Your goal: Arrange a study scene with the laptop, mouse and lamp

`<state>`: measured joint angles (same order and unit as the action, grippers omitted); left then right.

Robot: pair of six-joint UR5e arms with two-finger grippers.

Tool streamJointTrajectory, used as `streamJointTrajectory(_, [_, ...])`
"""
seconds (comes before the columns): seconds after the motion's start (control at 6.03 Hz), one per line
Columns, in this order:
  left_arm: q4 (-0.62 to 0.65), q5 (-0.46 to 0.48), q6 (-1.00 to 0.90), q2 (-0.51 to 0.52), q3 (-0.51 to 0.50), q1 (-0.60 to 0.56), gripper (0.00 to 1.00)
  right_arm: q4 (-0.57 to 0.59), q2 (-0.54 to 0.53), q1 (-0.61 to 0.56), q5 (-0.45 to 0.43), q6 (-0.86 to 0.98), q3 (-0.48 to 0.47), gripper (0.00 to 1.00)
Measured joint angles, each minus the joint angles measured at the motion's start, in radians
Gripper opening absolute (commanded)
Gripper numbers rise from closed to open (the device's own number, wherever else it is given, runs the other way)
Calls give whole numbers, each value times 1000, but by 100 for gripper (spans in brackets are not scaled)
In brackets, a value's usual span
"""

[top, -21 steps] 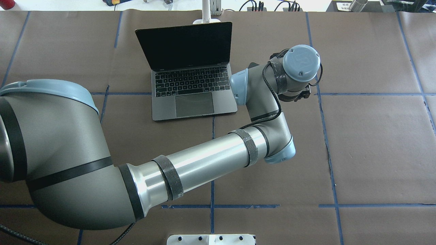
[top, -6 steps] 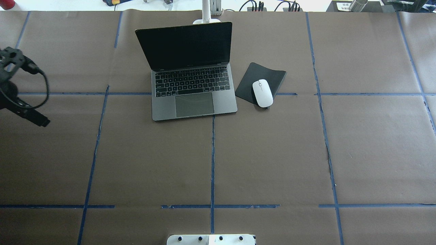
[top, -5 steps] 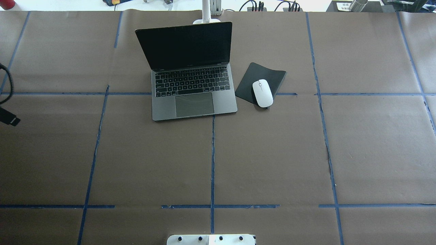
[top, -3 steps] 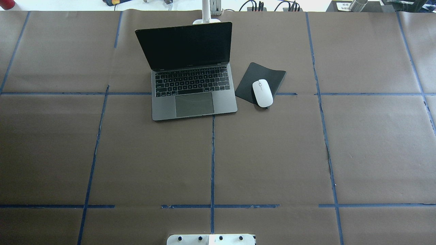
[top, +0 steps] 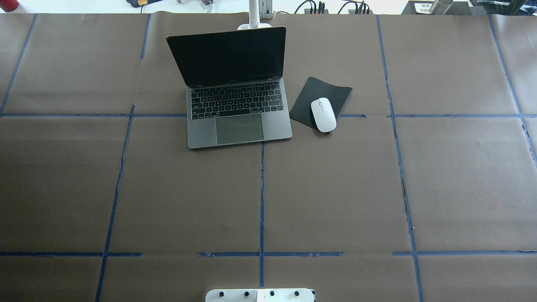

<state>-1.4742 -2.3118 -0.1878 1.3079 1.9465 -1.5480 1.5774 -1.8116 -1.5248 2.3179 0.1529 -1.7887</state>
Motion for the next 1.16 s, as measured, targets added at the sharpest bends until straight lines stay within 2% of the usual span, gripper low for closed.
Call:
streamJointTrajectory(0.33, [1, -16, -29, -37, -14, -45, 100, 0, -1, 0, -1, 2, 1, 100])
streamJointTrajectory(1.16, [1, -15, -36, -63, -45, -50, 100, 0, -10, 0, -1, 0, 3, 100])
